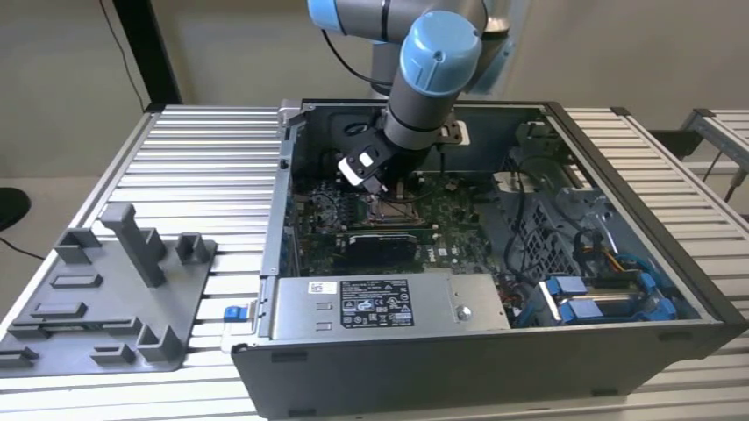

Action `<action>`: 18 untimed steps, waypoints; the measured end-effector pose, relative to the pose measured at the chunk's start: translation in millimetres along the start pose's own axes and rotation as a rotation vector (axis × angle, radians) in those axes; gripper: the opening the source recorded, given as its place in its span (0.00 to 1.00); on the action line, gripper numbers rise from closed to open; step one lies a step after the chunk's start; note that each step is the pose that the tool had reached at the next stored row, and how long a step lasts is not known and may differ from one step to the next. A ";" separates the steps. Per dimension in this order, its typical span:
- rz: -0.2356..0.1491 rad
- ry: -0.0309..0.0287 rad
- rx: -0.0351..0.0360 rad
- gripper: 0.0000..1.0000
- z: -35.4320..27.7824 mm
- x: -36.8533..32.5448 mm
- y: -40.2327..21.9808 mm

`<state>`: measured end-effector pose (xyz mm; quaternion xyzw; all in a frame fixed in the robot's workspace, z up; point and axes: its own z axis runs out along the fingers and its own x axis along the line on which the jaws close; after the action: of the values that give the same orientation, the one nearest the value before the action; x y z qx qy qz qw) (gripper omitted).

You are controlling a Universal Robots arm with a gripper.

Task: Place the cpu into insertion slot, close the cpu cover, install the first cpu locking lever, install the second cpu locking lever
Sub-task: 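Install the first cpu locking lever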

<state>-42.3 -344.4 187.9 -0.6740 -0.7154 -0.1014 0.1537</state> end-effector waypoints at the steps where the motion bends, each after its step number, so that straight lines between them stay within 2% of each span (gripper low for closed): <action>1: 0.000 -0.0008 0.0001 0.00 0.3 0.4 0.0; 4: 0.000 -0.0012 0.0007 0.00 1.2 2.5 -0.2; 7: 0.000 0.0032 0.0000 0.00 3.0 4.0 0.3; 13: 0.000 0.0040 0.0003 0.00 3.2 4.3 0.7; 14: 0.000 0.0059 0.0002 0.00 3.3 4.3 0.7; 16: -0.001 0.0176 -0.0008 0.00 3.6 4.4 0.8; 18: -0.003 0.0368 -0.0013 0.00 3.3 4.3 0.7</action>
<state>-42.1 -339.3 186.3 -0.6711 -0.7134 -0.1145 0.1662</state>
